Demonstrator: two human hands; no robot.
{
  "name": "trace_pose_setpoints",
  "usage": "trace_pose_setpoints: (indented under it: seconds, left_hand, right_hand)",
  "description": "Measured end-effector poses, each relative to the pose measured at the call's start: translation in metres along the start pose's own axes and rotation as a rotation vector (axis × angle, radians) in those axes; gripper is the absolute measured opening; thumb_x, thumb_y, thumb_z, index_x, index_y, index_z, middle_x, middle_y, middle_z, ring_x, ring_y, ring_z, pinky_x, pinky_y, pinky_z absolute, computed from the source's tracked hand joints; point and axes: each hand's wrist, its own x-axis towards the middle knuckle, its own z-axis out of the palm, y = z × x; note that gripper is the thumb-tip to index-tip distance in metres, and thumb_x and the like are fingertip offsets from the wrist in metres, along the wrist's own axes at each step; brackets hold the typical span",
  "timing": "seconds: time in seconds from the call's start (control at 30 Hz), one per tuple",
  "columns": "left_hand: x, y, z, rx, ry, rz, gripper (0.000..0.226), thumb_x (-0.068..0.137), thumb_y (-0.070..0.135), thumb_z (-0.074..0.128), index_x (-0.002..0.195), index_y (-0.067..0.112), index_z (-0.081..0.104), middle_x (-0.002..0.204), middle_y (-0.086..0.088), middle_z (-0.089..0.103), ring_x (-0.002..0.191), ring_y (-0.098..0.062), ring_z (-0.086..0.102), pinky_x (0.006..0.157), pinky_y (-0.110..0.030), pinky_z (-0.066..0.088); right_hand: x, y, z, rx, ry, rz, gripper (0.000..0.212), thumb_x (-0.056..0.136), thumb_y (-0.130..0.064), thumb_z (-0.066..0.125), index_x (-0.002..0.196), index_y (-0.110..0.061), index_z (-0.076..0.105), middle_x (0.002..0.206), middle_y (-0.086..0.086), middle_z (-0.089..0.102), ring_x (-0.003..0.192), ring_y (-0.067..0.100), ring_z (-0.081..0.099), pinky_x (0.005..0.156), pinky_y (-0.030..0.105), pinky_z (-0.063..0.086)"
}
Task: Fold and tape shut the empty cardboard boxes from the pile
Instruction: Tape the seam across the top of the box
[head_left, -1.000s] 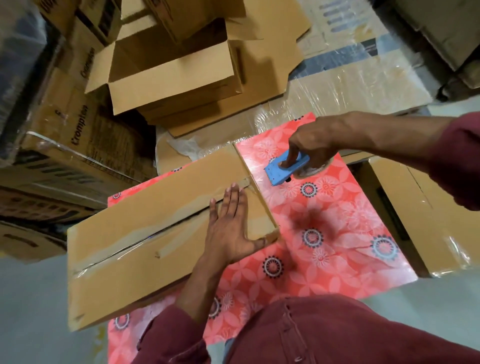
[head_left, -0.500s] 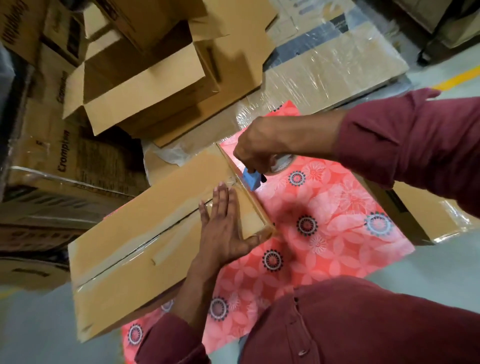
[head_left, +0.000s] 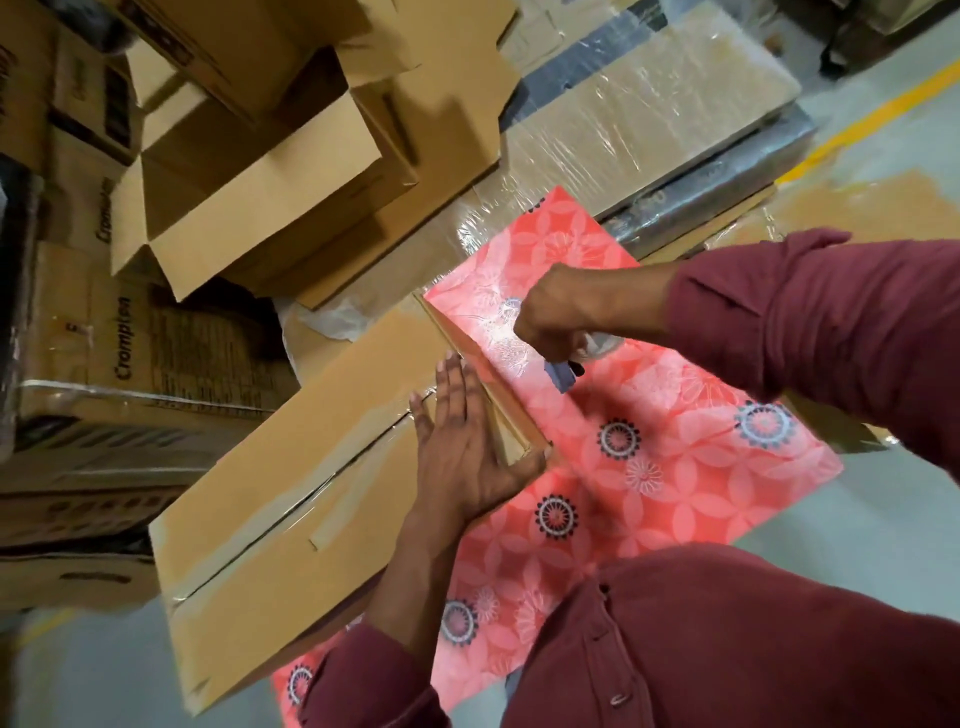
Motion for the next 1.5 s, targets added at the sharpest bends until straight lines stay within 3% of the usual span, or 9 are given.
trace_pose_setpoints:
  seconds: [0.13,0.3,0.43,0.6,0.8,0.93,1.03,1.33,1.5]
  left_hand:
    - [0.002,-0.005,-0.007,0.012,0.023,0.041,0.134,0.073,0.104,0.014,0.166,0.008,-0.002,0.173,-0.008,-0.017,0.160,-0.020,-0.014,0.129,-0.054,-0.004]
    - [0.011,-0.002,-0.006,0.033,-0.014,0.058,0.132,0.077,0.101,0.021,0.165,0.006,-0.006,0.172,-0.012,-0.019,0.160,-0.023,-0.014,0.130,-0.051,-0.001]
    - [0.014,0.014,-0.001,0.070,-0.015,0.006,0.118,0.079,0.080,0.026,0.165,0.003,0.003,0.172,-0.017,-0.017,0.161,-0.032,-0.010,0.128,-0.057,0.004]
    - [0.021,0.037,-0.007,0.317,0.056,0.026,0.089,0.082,0.067,0.041,0.138,0.001,0.061,0.169,-0.022,0.023,0.161,-0.035,0.006,0.122,-0.069,-0.004]
    - [0.041,0.064,-0.017,0.685,-0.274,0.019,0.123,0.074,0.097,0.032,0.147,0.001,0.053,0.158,-0.044,0.024,0.150,-0.065,0.003,0.111,-0.077,-0.018]
    - [0.046,0.068,-0.011,0.533,-0.329,0.113,0.085,0.079,0.088,0.047,0.118,0.015,0.067,0.100,-0.016,0.061,0.130,-0.045,0.049,0.111,-0.080,-0.010]
    - [0.051,0.062,-0.007,0.358,-0.235,0.163,0.081,0.085,0.080,0.049,0.140,0.021,0.053,0.116,-0.015,0.066,0.134,-0.045,0.050,0.108,-0.084,-0.012]
    - [0.024,-0.002,-0.006,-0.207,0.218,-0.107,0.093,0.099,0.074,0.031,0.166,0.011,0.016,0.174,-0.010,0.007,0.161,-0.023,0.004,0.130,-0.052,0.000]
    - [0.007,-0.001,0.012,-0.190,0.130,-0.119,0.110,0.091,0.086,0.022,0.166,0.009,0.000,0.173,-0.009,-0.014,0.160,-0.021,-0.014,0.128,-0.052,-0.009]
  right_hand:
    - [0.017,0.005,0.026,0.167,-0.159,0.041,0.026,0.073,-0.042,0.084,0.084,-0.019,0.079,0.067,-0.009,0.068,0.058,0.015,0.053,0.057,0.020,0.048]
    - [0.043,0.015,0.041,0.164,-0.138,-0.191,0.043,0.081,-0.034,0.064,0.119,-0.021,0.077,0.120,0.000,0.075,0.102,0.028,0.069,0.097,0.042,0.056]
    - [0.044,0.022,0.051,0.181,-0.140,-0.256,0.052,0.089,-0.017,0.073,0.140,-0.021,0.064,0.125,-0.001,0.067,0.096,0.023,0.062,0.065,0.013,0.048]
    - [0.053,0.032,0.057,0.344,-0.140,-0.204,0.063,0.078,-0.026,0.090,0.136,-0.025,0.067,0.127,-0.005,0.063,0.107,0.020,0.060,0.101,0.037,0.053]
    - [0.056,0.036,0.059,0.379,-0.138,-0.188,0.054,0.090,-0.007,0.067,0.143,-0.019,0.061,0.150,0.003,0.056,0.118,0.022,0.055,0.086,0.016,0.041]
    - [0.057,0.041,0.066,0.556,-0.110,-0.153,0.048,0.089,-0.004,0.062,0.132,-0.022,0.070,0.142,0.004,0.063,0.109,0.019,0.057,0.086,0.023,0.043]
    - [0.063,0.046,0.076,0.705,-0.054,-0.112,0.046,0.085,-0.003,0.059,0.123,-0.024,0.076,0.130,0.003,0.071,0.109,0.022,0.063,0.091,0.030,0.052]
    - [0.054,0.039,0.095,0.624,0.322,-0.003,0.062,0.089,-0.082,0.045,0.123,-0.038,0.073,0.121,-0.007,0.073,0.113,0.027,0.063,0.085,0.040,0.046]
    - [0.040,-0.038,0.070,1.305,0.612,-0.287,0.057,0.110,-0.049,0.032,0.157,-0.019,0.041,0.163,-0.002,0.038,0.149,0.013,0.034,0.124,0.031,0.023]
